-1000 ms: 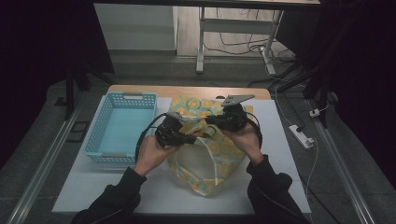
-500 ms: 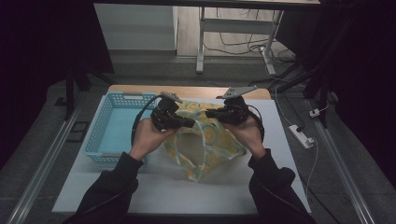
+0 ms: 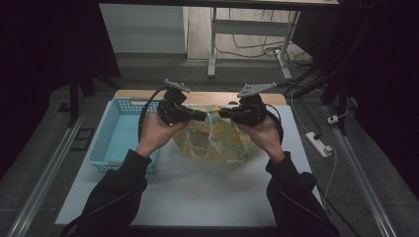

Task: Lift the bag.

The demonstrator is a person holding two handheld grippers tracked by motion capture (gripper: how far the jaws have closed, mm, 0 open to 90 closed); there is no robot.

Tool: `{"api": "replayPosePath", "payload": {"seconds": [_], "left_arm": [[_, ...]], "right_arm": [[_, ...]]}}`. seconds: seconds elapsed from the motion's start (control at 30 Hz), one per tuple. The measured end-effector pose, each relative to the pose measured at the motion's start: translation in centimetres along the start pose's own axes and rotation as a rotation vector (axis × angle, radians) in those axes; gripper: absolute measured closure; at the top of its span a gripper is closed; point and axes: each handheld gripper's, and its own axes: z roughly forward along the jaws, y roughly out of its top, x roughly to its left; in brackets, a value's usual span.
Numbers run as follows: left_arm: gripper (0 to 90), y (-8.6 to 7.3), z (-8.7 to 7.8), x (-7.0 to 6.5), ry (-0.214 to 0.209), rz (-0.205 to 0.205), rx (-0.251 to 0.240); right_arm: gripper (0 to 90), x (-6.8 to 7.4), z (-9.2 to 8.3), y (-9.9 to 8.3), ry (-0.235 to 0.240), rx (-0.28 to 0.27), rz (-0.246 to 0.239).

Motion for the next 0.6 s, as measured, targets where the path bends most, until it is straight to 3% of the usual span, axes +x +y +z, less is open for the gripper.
{"api": "replayPosePath", "payload": {"seconds": [0.33,0.6], "left_arm": [[89.6,2.8,-2.1,-0.5,0.020,0.032,-0.052],[89.5,5.2,-3.4,-0.6,0.059,0.031,-0.071]], "right_arm": [[90.0,0.1,-1.5,2.7,0.006,-0.041,-0.016],[90.0,-0.2,-2.6,4.8,-0.054,-0.041,-0.043]]}}
